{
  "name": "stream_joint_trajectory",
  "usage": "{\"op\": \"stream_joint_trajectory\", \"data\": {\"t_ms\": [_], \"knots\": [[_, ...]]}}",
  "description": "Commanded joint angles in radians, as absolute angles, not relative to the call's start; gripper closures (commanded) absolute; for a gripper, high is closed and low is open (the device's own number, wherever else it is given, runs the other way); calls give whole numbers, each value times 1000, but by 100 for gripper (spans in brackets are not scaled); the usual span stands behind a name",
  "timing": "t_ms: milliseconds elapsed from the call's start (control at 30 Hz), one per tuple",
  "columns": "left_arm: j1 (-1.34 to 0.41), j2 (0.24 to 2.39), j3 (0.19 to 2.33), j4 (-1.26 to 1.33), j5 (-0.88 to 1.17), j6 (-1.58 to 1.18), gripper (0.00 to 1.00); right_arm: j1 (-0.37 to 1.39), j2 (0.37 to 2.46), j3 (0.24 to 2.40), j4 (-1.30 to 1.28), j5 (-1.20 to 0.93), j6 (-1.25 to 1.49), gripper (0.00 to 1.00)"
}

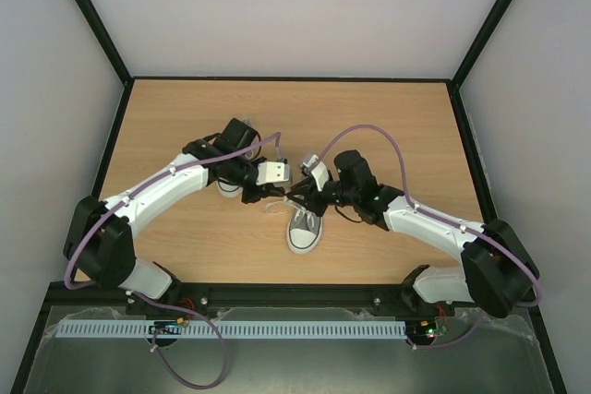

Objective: Tie the shoes
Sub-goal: Cross the shoelace with the shoelace.

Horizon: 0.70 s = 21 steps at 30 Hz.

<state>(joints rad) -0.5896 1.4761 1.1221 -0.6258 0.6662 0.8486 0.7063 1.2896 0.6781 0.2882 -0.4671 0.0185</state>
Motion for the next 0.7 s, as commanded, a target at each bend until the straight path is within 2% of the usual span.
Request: {"op": "stream_joint_trajectory", "data": {"t_ms": [0,233,400,667], "knots": [[-586,1493,1157,-632,708,870,97,707,1293,667,304,-506,-18,79],[-577,1490,1165,-635,719,879,98,706,1273,637,330,-485,-61,66],[-571,1494,1178,-650,745,899,98,712,1248,542,521,-418,-103,67],[-570,1508,1179,-655,764,904,98,716,1302,579,567,-402,-82,65]]}}
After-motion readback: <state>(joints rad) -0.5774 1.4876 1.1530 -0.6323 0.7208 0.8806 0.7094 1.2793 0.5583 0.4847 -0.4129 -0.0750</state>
